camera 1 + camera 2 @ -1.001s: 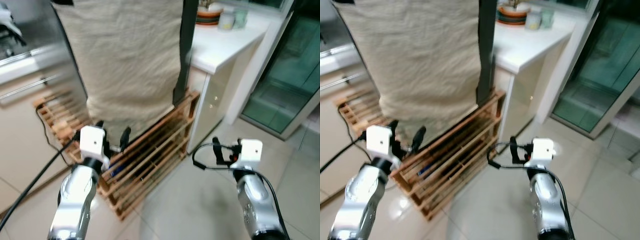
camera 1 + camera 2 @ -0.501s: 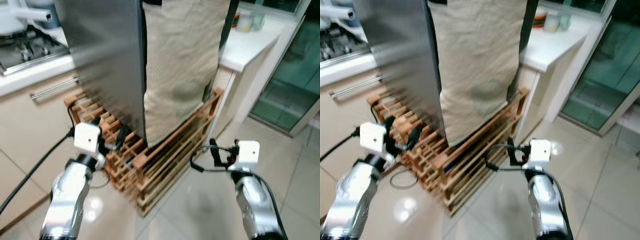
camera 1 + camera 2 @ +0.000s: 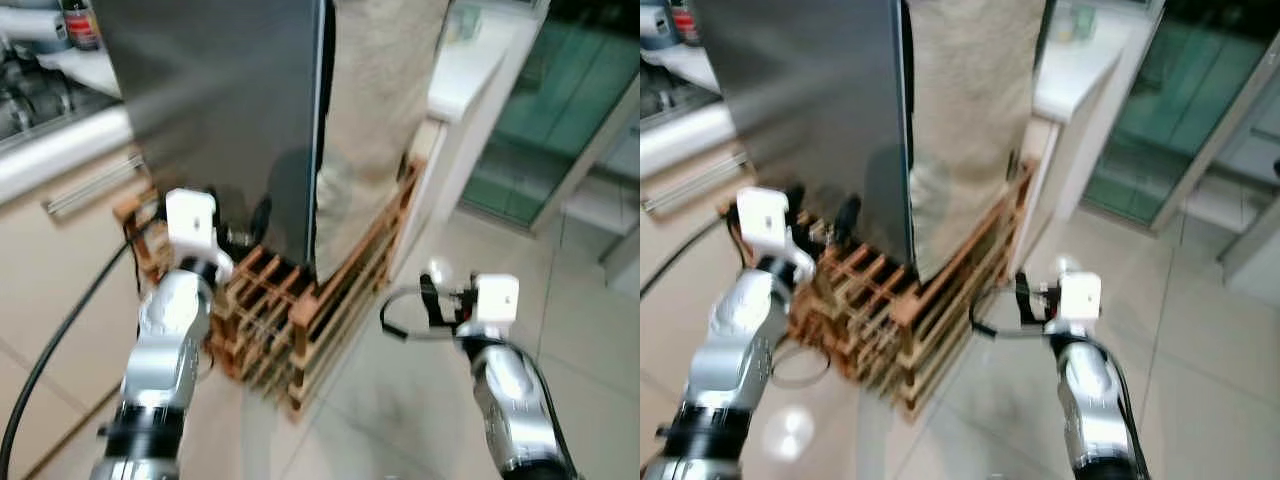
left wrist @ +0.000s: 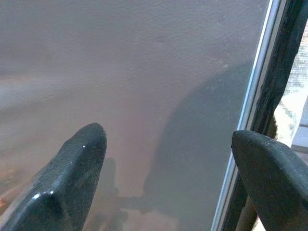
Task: Restocking fridge
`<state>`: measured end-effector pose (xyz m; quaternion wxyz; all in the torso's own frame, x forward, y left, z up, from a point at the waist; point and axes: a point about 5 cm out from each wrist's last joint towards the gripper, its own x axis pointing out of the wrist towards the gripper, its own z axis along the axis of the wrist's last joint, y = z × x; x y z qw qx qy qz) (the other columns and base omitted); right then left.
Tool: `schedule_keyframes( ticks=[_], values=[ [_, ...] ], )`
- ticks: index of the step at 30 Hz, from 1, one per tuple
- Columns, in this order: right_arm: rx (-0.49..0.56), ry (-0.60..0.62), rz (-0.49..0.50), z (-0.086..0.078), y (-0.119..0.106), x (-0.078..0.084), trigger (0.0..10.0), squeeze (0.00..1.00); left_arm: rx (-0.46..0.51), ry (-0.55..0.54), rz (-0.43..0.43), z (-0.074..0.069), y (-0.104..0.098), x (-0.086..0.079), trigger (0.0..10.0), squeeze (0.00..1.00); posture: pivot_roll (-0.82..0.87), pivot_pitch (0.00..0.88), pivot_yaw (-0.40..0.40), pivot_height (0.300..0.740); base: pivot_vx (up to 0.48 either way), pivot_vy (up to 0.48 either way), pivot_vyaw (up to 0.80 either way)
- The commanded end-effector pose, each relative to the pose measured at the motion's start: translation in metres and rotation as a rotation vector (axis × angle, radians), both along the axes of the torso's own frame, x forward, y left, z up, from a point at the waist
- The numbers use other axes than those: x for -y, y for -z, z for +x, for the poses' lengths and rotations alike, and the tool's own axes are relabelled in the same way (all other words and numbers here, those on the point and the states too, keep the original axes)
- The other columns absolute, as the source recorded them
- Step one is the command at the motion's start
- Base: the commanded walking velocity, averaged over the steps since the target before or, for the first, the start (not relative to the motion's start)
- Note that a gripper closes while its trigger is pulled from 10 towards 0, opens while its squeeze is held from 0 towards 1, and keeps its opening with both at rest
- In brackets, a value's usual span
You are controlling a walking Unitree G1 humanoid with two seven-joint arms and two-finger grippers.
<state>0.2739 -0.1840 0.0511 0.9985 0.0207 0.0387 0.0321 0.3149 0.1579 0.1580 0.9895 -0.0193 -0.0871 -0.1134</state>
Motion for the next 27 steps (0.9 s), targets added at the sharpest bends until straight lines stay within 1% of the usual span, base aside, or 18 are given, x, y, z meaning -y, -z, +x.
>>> schedule_keyframes(
  ticks=[1,2,3,6,8,10,12,14,16,19,21,23,25,27],
  values=[
    [0.005,0.015,-0.014,0.003,-0.003,0.004,10.0,0.0,0.015,0.03,-0.014,0.003,-0.009,0.006,10.0,0.0,-0.08,0.0,-0.005,0.74,0.0,0.0,0.0],
    [0.005,0.015,-0.014,0.003,-0.003,0.004,10.0,0.0,0.015,0.03,-0.014,0.003,-0.009,0.006,10.0,0.0,-0.08,0.0,-0.005,0.74,0.0,0.0,0.0],
    [0.001,0.014,-0.008,0.003,-0.002,0.002,10.0,0.0,0.024,0.05,-0.01,0.005,-0.012,0.011,10.0,0.0,-0.08,0.0,-0.004,0.74,0.0,0.0,-0.77],
    [0.008,0.007,-0.01,0.004,-0.002,-0.001,10.0,0.0,0.02,0.061,0.001,0.009,-0.012,0.016,10.0,0.0,-0.08,0.0,-0.001,0.74,0.0,0.0,-0.77],
    [0.009,0.005,-0.011,0.004,-0.002,-0.002,10.0,0.0,0.016,0.062,0.002,0.01,-0.012,0.016,10.0,0.0,-0.08,0.0,-0.001,0.74,0.0,0.0,-0.76],
    [0.017,0.003,-0.011,0.004,-0.003,-0.002,10.0,0.0,0.024,0.057,0.021,0.012,-0.015,0.016,10.0,0.0,-0.09,0.0,0.004,0.74,0.0,0.0,-0.77],
    [0.029,-0.001,-0.017,0.004,-0.005,-0.002,10.0,0.0,0.027,0.057,0.014,0.012,-0.019,0.015,10.0,0.0,-0.09,0.0,0.005,0.74,0.0,0.0,0.0],
    [0.029,0.002,-0.02,0.003,-0.005,-0.001,10.0,0.0,0.028,0.087,0.013,0.008,-0.021,0.014,10.0,0.0,-0.09,0.0,0.005,0.74,0.0,0.0,0.0],
    [0.027,0.003,-0.02,0.002,-0.004,0.0,10.0,0.0,0.025,0.105,0.03,0.004,-0.022,0.01,10.0,0.0,-0.09,0.0,0.003,0.74,0.0,0.0,0.0],
    [0.021,0.002,-0.022,0.0,-0.003,0.001,10.0,0.0,0.007,0.118,0.057,-0.002,-0.019,0.0,10.0,0.0,-0.08,0.0,-0.003,0.74,0.0,0.0,0.0],
    [0.015,-0.002,-0.022,-0.001,-0.001,0.001,10.0,0.0,-0.007,0.131,0.061,-0.005,-0.017,-0.002,10.0,0.0,-0.07,0.0,-0.006,0.74,0.0,0.0,0.0],
    [0.009,-0.006,-0.019,-0.001,0.0,0.0,10.0,0.0,-0.012,0.153,0.051,-0.007,-0.016,0.003,10.0,0.0,-0.07,0.0,-0.009,0.74,0.0,0.0,0.0],
    [0.007,-0.009,-0.015,0.001,0.0,-0.002,10.0,0.0,-0.007,0.183,0.027,-0.008,-0.019,0.013,10.0,0.0,-0.07,0.0,-0.009,0.74,0.0,0.0,0.0],
    [0.008,-0.01,-0.015,0.002,0.0,-0.003,10.0,0.0,-0.003,0.184,0.023,-0.008,-0.02,0.016,10.0,0.0,-0.07,0.0,-0.01,0.74,0.0,0.0,0.0]
  ],
)
